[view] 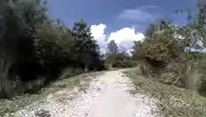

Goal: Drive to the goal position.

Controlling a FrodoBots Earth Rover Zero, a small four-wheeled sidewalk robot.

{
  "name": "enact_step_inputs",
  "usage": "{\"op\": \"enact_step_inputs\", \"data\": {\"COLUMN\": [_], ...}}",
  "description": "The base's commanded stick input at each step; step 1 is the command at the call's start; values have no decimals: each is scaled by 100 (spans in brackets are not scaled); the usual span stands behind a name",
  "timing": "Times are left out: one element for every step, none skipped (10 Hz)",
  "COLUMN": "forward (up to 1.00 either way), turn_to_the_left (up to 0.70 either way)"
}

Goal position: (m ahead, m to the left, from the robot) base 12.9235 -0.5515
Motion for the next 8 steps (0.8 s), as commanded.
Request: {"op": "enact_step_inputs", "data": {"forward": [50,50,50,50,50,50,50,50], "turn_to_the_left": [0,0,0,0,0,0,0,0]}}
